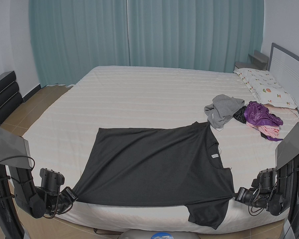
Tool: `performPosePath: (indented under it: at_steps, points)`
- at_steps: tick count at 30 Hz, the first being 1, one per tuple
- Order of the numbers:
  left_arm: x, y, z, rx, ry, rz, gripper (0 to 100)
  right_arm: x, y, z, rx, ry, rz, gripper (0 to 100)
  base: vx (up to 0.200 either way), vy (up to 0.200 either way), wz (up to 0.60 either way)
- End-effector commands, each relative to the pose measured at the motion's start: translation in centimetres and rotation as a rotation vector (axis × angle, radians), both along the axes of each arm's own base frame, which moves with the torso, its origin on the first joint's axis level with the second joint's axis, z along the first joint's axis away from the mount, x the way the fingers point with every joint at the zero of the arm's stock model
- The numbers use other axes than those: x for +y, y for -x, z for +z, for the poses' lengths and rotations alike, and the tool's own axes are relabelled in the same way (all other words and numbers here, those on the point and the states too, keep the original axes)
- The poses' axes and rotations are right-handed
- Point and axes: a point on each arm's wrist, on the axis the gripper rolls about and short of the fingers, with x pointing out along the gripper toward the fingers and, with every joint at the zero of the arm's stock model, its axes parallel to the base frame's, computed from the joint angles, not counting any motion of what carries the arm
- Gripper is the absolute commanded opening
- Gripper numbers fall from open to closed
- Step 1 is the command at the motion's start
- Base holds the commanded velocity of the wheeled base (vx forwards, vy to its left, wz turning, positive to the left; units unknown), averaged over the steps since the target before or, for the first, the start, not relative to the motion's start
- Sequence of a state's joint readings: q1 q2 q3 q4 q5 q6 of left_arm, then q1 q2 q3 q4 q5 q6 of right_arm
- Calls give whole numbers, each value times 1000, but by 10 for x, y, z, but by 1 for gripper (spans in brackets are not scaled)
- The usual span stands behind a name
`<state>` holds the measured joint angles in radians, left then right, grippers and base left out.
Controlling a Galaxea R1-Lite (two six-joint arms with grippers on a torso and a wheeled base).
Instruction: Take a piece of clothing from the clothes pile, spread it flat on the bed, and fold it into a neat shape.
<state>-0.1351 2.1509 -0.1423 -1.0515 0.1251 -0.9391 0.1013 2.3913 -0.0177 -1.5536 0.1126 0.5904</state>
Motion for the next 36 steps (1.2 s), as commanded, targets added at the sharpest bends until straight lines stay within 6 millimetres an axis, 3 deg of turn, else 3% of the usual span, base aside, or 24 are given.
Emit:
performPosePath:
  at_steps: [1,2,3,4,5,16,21,36]
  points:
    - [0,-1,-1,0,3,0,0,0,-1,-4,5,0,2,0,0,0,0]
    - [0,-1,-1,-2,4,-1,0,1,-2,-5,6,-4,6,0,0,0,0]
    - [0,-1,0,-4,6,-2,0,2,-3,-6,4,-5,10,100,0,0,0]
    - [0,-2,0,-7,7,-1,0,3,-3,-6,2,-6,13,100,0,0,0]
    - [0,-2,1,-17,12,-1,100,4,-5,-6,-5,-12,22,100,0,0,0]
    - [2,-4,12,-92,23,6,100,10,-2,19,-44,-198,12,100,0,0,0]
    - [3,-8,21,-155,45,29,100,8,2,19,-22,-221,5,100,0,0,0]
    - [3,-8,21,-156,51,34,100,6,2,20,-6,-277,-57,100,0,0,0]
